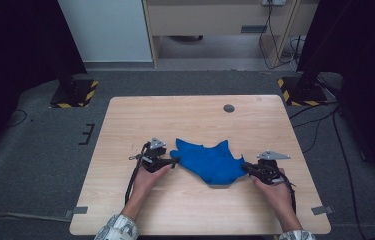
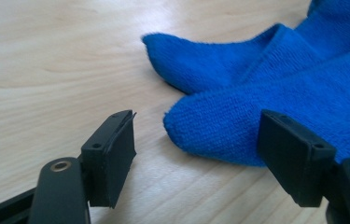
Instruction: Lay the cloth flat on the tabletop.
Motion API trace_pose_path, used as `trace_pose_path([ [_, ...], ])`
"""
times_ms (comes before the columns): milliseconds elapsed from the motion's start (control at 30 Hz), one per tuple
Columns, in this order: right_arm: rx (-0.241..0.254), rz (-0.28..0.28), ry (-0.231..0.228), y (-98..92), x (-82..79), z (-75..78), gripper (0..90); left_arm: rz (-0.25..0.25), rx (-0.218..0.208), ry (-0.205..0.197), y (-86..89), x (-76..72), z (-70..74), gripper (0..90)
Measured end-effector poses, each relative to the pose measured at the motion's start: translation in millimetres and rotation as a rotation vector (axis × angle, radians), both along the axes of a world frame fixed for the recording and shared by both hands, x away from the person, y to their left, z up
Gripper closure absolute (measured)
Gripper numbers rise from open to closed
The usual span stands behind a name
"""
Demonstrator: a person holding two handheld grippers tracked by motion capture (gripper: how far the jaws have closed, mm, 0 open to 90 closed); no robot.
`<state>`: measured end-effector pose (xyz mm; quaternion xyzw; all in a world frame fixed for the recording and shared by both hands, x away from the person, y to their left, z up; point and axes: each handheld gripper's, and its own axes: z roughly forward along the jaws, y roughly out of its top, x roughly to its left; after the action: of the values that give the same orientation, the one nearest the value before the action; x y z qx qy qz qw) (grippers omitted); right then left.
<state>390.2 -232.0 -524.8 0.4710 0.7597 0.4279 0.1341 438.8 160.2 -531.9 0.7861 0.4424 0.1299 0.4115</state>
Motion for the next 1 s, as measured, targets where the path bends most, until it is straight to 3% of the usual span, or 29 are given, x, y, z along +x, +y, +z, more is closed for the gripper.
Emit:
trace_pose_path([
  [100,-0.001,0.002,0.009,-0.8,-0.4,-1.4,82.4,-0.028,-0.013,0.015,-3.8,0.5,-2.5,30.3],
  [267,-0.004,0.005,0.016,1.9,-1.6,-2.5,71.1,-0.056,0.02,-0.008,-10.6,-0.7,-3.1,50.0],
  [300,-0.013,0.009,0.014,1.7,-1.8,-2.1,68.1,-0.059,0.034,-0.014,-11.3,-1.9,-2.4,50.0],
  [333,-0.009,0.007,0.009,1.4,-2.6,-0.5,57.4,-0.066,0.03,-0.009,-11.3,-3.4,-1.6,61.5],
  [367,-0.009,0.007,0.009,1.4,-2.6,-0.5,57.4,-0.066,0.03,-0.009,-11.3,-3.4,-1.6,65.4],
  [533,-0.007,-0.018,-0.007,0.8,-2.9,2.8,40.0,-0.073,0.021,-0.013,-12.2,-7.5,0.2,76.2],
  [567,-0.004,-0.042,-0.021,-0.5,-1.8,3.4,31.7,-0.073,0.037,-0.013,-12.6,-9.5,0.6,79.2],
  [600,0.002,-0.048,-0.02,-1.5,-0.6,3.2,29.8,-0.068,0.048,-0.013,-12.6,-11.3,0.9,80.1],
  [767,-0.017,-0.069,-0.027,-2.6,3.6,3.1,33.2,-0.07,0.056,-0.006,-11.1,-20.9,5.2,82.4],
  [867,-0.026,-0.035,-0.021,3.6,5.4,1.1,37.4,-0.068,0.065,0.002,-10.8,-28.7,6.7,83.1],
  [900,-0.031,-0.002,-0.02,9.3,6.9,-0.3,46.0,-0.07,0.076,0.003,-10.7,-34.3,7.7,83.3],
  [933,-0.031,-0.002,-0.02,9.3,6.9,-0.3,46.0,-0.07,0.076,0.003,-10.7,-34.3,7.7,83.2],
  [967,-0.041,0.034,-0.005,14.3,8.0,-1.5,59.4,-0.069,0.064,0.009,-9.6,-40.1,9.9,83.3],
  [1000,-0.041,0.034,-0.005,14.3,8.0,-1.5,59.4,-0.069,0.064,0.009,-9.6,-40.1,9.9,83.4],
])
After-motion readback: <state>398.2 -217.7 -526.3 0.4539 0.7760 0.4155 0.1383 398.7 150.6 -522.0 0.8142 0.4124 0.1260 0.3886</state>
